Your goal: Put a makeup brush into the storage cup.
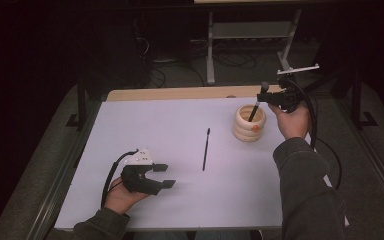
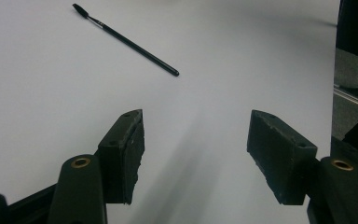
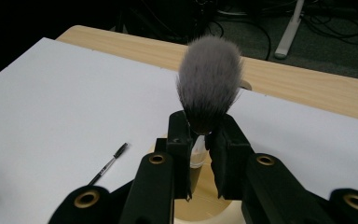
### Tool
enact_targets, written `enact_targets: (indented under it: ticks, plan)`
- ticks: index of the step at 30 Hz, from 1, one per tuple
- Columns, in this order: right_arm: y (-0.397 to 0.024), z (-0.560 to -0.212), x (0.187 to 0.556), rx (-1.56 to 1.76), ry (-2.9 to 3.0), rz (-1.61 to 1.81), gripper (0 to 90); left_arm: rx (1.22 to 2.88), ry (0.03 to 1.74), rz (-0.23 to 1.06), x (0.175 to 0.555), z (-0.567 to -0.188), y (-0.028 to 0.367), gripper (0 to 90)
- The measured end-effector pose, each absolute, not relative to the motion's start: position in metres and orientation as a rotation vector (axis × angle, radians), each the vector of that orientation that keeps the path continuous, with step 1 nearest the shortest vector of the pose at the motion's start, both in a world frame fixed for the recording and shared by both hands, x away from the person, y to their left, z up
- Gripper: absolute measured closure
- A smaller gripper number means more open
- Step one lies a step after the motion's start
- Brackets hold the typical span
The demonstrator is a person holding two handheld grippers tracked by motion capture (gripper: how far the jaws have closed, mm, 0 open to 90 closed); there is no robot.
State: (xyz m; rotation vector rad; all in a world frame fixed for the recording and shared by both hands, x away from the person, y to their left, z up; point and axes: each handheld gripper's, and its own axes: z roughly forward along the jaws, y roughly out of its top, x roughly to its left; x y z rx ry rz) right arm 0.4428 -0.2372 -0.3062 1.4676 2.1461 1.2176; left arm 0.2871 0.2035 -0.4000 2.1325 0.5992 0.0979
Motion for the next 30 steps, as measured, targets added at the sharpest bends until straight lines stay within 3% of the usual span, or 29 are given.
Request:
enact_targets:
  ticks: [30]
  plan:
    - [-0.234,-0.329,0.442,1.492,2.179,1.178,77.1,2.128,0.606,0.093,0.287,-0.400,0.204,35.9]
